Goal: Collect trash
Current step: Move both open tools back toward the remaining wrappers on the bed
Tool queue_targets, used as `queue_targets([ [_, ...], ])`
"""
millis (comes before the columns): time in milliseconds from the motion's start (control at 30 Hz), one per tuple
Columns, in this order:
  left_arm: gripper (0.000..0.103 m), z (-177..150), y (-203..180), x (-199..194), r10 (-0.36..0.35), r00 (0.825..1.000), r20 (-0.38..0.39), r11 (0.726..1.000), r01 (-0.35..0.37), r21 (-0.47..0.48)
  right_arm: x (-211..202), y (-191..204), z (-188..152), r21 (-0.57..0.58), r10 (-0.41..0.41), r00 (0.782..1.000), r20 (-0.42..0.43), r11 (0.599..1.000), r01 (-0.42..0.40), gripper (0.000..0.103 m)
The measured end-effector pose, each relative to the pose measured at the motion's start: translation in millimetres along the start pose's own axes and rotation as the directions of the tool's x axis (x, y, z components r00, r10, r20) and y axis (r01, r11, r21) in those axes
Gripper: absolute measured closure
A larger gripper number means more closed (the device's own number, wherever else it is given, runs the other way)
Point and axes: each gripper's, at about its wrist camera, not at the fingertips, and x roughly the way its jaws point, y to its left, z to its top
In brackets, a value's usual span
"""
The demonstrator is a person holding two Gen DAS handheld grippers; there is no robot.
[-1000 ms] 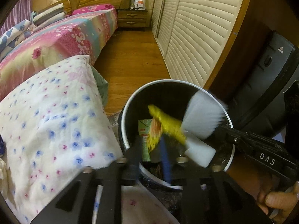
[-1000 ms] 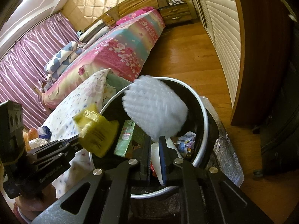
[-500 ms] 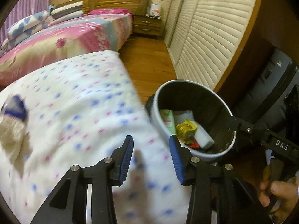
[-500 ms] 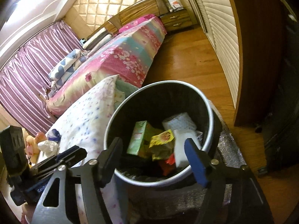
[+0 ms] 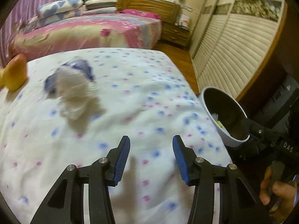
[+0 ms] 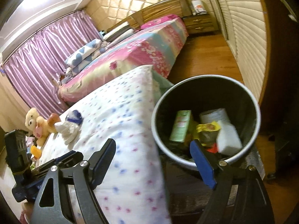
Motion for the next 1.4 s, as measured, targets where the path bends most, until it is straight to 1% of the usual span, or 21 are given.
queue_targets([
  [167,0.055,-6,31,-20,0.043,0.999,0.023,0.998,-0.042,-0.045,10,24,-4,-0.041,0.032,0.999,-0.02,0.999,-0.032,0.02],
  [367,0.055,-13,67,-37,0.113,0.993,0.032,0.988,-0.109,-0.106,27,57,-13,-0.089,0.073,0.996,-0.052,0.993,-0.078,0.019],
  [533,0.055,-16,96,-49,0.157,0.987,0.034,0.978,-0.15,-0.146,45,90,-22,-0.13,0.108,0.99,-0.09,0.984,-0.119,0.019],
  [733,0.055,-16,127,-54,0.203,0.979,0.029,0.962,-0.194,-0.194,63,123,-29,-0.176,0.146,0.981,-0.127,0.97,-0.167,0.019],
  [867,0.055,-13,141,-52,0.219,0.975,0.026,0.955,-0.209,-0.21,75,140,-31,-0.192,0.166,0.975,-0.145,0.962,-0.192,0.019],
  [1000,0.055,-7,154,-48,0.228,0.974,0.02,0.953,-0.219,-0.209,89,157,-31,-0.203,0.184,0.968,-0.169,0.955,-0.217,0.019],
  [1133,0.055,3,164,-38,0.228,0.974,0.006,0.956,-0.223,-0.189,100,173,-28,-0.221,0.196,0.965,-0.171,0.947,-0.232,0.019],
  [1267,0.055,14,171,-29,0.23,0.973,0.001,0.962,-0.227,-0.153,114,188,-22,-0.241,0.203,0.964,-0.171,0.94,-0.241,0.019],
  [1400,0.055,25,177,-16,0.224,0.975,-0.007,0.968,-0.223,-0.115,131,201,-17,-0.241,0.207,0.96,-0.191,0.938,-0.25,0.019],
])
